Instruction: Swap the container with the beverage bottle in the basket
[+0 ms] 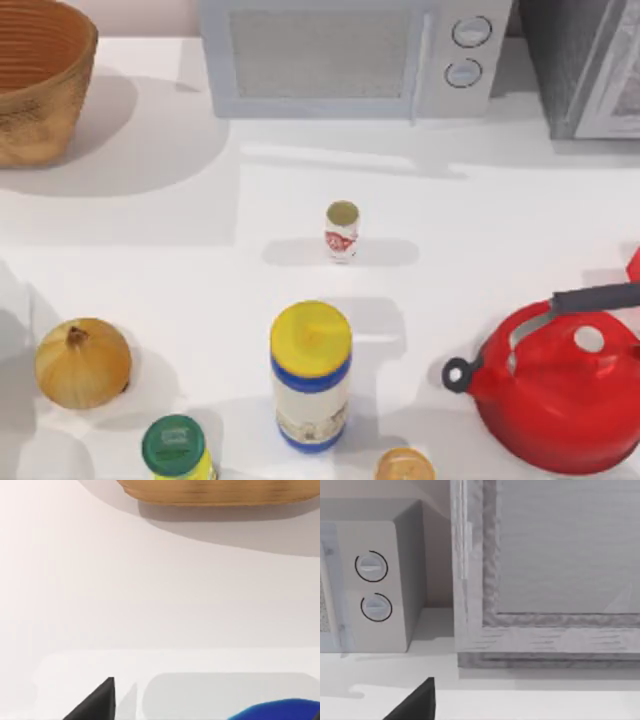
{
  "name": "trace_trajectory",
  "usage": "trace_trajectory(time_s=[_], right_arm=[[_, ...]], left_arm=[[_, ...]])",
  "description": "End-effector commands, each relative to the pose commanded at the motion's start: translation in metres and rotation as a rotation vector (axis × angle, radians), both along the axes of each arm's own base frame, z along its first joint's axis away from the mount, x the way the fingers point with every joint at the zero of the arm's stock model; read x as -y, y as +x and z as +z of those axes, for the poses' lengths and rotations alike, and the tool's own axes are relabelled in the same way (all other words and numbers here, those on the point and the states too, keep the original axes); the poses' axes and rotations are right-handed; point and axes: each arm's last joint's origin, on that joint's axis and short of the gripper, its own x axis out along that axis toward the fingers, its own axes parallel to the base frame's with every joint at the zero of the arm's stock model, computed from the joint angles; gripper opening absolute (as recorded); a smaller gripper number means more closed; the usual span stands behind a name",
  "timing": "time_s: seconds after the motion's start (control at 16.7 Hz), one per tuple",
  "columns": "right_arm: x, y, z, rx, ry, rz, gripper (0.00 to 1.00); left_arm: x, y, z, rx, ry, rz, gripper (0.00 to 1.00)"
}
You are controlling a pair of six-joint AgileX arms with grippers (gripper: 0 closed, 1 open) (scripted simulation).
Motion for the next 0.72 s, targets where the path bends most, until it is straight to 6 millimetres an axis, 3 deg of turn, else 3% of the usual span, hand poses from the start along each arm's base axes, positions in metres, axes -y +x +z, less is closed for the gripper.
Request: trace_trajectory(time_s=[0.18,0.72], right_arm=[[0.0,0.0,0.0,0.0,0.0,0.0,1.0],[0.0,0.0,0.0,0.0,0.0,0.0,1.0]], left_arm=[[0.0,0.0,0.0,0.0,0.0,0.0,1.0],[0.0,0.0,0.0,0.0,0.0,0.0,0.32]])
